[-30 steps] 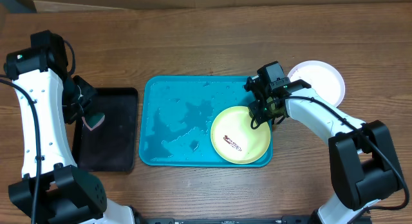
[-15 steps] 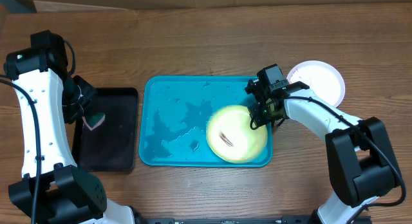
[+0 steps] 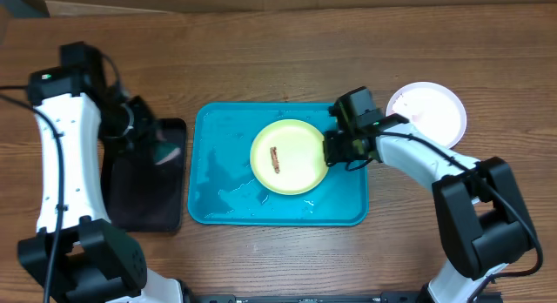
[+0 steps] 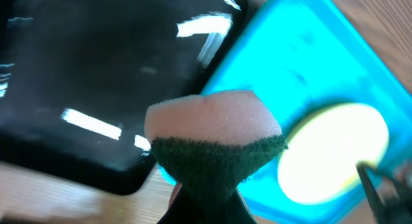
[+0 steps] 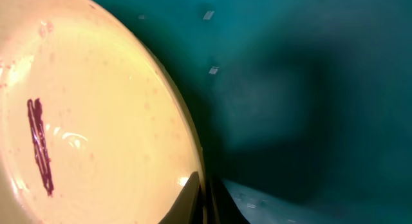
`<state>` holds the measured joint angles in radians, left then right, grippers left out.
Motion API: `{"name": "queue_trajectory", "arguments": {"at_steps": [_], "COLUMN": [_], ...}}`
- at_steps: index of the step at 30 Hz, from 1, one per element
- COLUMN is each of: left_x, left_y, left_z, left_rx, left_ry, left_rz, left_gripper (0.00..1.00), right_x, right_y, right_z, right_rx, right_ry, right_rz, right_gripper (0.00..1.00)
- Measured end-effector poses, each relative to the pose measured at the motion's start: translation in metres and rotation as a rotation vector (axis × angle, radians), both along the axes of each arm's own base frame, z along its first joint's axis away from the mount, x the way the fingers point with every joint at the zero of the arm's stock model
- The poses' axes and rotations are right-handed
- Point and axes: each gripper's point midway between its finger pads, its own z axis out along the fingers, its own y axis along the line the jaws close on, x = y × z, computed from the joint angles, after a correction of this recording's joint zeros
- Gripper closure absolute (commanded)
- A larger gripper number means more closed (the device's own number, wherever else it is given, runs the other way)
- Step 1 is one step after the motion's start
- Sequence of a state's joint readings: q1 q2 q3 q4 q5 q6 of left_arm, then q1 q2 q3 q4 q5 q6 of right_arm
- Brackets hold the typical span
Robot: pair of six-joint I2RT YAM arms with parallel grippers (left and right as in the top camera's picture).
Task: Clean dirty plates on tray and stack at the side
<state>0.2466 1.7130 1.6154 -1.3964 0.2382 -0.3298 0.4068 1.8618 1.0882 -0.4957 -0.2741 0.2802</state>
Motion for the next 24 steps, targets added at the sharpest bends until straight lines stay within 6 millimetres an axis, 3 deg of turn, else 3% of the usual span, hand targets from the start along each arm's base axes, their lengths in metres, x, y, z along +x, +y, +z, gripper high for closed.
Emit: {"name": "queue_trajectory", "arguments": {"at_steps": [6, 12, 20, 24], "left_x": [0.013, 0.023, 0.011, 0.0], "left_y": [-0.068, -0.137, -0.201, -0.214], "left_z": [-0.014, -0.041, -0.082, -0.108], "left_rx": [-0.106, -0.147, -0.167, -0.126], "left_ry": [-0.07, -0.125, -0.113, -0.038], "left_rz": [-0.228, -0.336, -0.397, -0.36], "left_gripper": [0.96, 0.96, 0.96, 0.96], "right_x": [-0.006, -0.015, -0.01, -0.008], "right_y": [0.033, 0.044, 0.044, 0.044], "right_z": [-0.001, -0.007, -0.006, -0.006], "right_rx": [0.047, 0.034, 0.041, 0.041], "right_ry": [-0.032, -0.026, -0.029, -0.033], "right_rz": [-0.013, -0.018, -0.064, -0.072], "right_gripper": [0.96, 0.96, 0.96, 0.96]}}
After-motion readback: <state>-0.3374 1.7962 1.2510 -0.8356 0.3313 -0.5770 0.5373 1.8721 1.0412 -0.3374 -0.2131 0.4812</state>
